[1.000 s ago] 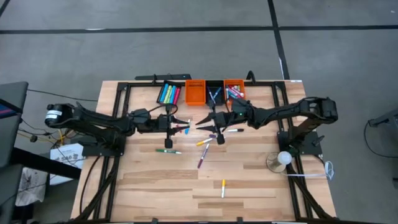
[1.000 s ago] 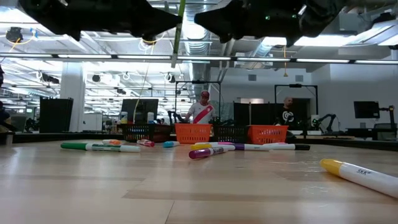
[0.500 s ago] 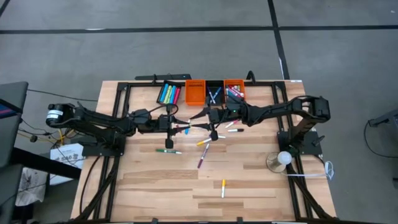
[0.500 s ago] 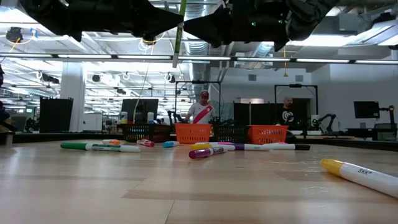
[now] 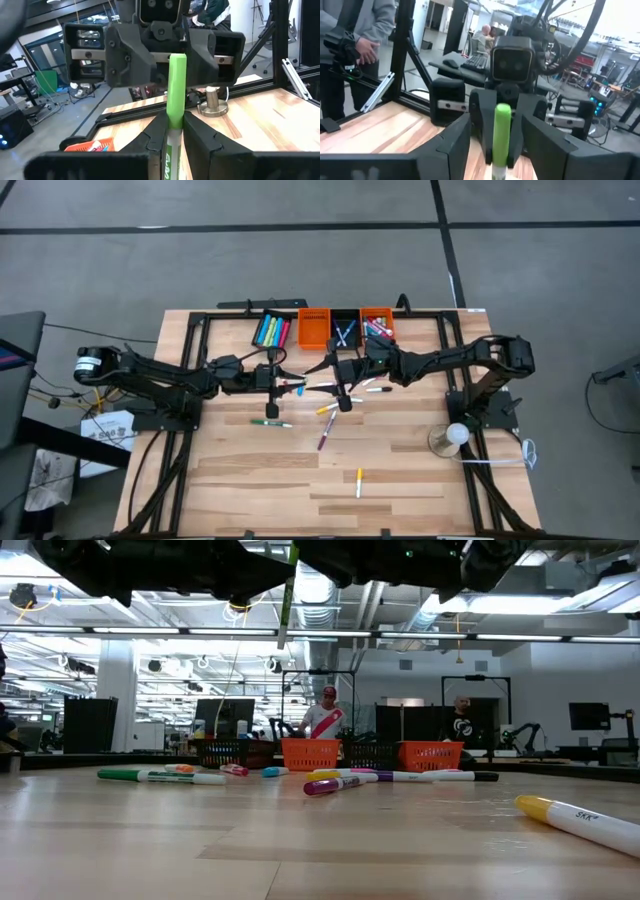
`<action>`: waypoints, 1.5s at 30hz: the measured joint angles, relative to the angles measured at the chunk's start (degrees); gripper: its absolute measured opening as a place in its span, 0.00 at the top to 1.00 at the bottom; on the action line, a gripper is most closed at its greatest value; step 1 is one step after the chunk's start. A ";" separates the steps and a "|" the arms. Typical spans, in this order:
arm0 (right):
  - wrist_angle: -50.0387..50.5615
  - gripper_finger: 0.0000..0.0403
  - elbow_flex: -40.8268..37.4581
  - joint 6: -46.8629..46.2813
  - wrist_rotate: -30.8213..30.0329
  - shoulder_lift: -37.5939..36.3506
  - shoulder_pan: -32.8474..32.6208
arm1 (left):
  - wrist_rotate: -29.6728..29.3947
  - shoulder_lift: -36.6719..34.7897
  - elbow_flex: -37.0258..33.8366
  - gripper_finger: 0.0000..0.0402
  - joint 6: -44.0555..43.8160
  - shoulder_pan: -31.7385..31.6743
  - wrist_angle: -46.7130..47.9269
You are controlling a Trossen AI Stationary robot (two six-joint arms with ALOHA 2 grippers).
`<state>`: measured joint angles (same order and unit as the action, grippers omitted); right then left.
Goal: Pick & Place Markers
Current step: Put the small light green marker pen into the right black basket
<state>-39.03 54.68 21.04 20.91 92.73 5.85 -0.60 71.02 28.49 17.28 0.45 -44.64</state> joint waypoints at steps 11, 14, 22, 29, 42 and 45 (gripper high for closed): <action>1.67 0.71 0.83 -2.03 -2.72 0.04 1.00 | -0.46 -0.02 0.00 0.88 -0.02 -0.05 0.01; 1.90 0.82 0.83 -2.01 -2.49 0.04 0.98 | -0.48 -0.02 0.00 0.88 -0.02 -0.07 0.00; 1.96 0.93 0.83 -1.99 -0.71 0.04 0.92 | -0.44 -0.02 0.00 0.86 -0.68 -0.02 -0.01; 2.35 0.97 0.85 -1.55 -0.66 0.04 1.13 | -4.99 -0.02 0.00 0.76 -3.91 0.02 0.06; 7.05 0.97 0.94 -2.26 -0.27 -2.44 3.75 | -12.16 -0.07 0.00 0.54 -6.81 0.00 2.66; 9.65 0.97 0.92 -3.04 -1.60 -3.70 4.72 | -13.24 -0.08 0.00 0.53 -6.74 0.00 2.94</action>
<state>-29.37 55.60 18.00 19.31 89.03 10.57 -13.85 70.94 28.49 10.54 0.45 -41.70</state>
